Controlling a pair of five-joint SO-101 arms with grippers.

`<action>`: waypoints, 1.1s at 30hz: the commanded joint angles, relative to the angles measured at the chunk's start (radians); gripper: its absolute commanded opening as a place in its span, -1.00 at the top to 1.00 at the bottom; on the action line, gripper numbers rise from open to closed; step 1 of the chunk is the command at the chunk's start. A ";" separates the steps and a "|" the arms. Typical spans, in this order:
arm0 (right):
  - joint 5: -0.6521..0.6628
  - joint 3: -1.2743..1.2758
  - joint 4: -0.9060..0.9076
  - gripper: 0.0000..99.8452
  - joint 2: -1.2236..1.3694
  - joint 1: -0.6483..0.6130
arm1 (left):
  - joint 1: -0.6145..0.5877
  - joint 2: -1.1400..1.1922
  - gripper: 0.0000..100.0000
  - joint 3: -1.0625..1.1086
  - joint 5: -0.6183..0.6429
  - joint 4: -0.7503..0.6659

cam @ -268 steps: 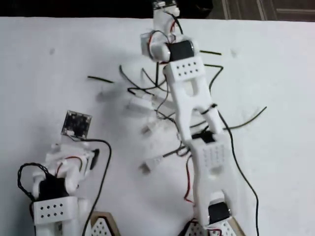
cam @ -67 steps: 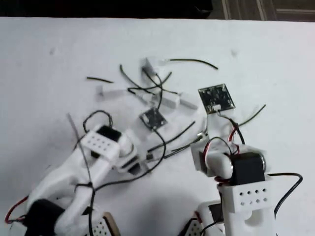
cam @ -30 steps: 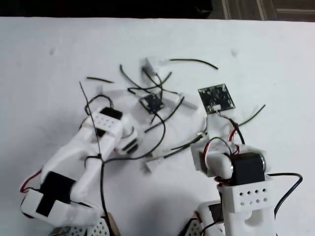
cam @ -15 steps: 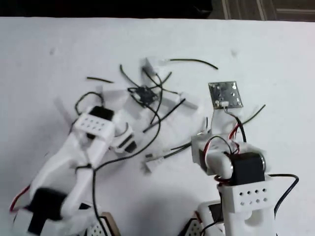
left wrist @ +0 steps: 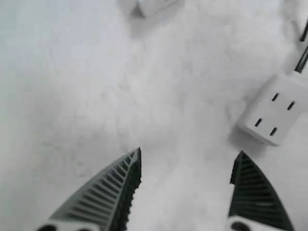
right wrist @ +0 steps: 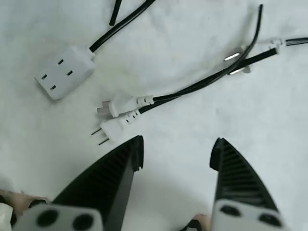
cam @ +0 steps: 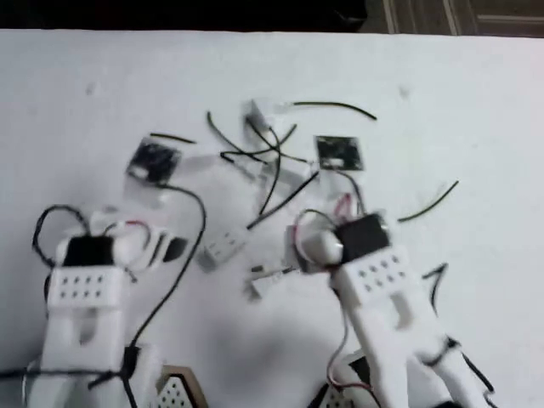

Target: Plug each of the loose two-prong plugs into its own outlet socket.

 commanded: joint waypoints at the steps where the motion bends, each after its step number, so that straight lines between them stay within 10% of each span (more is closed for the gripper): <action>1: -0.054 -0.012 -0.108 0.53 0.093 -0.051 | -0.058 -0.139 0.40 0.086 0.008 0.000; 33: -0.238 -0.014 -0.467 0.73 0.544 -0.101 | -0.062 -0.610 0.40 0.450 0.008 0.014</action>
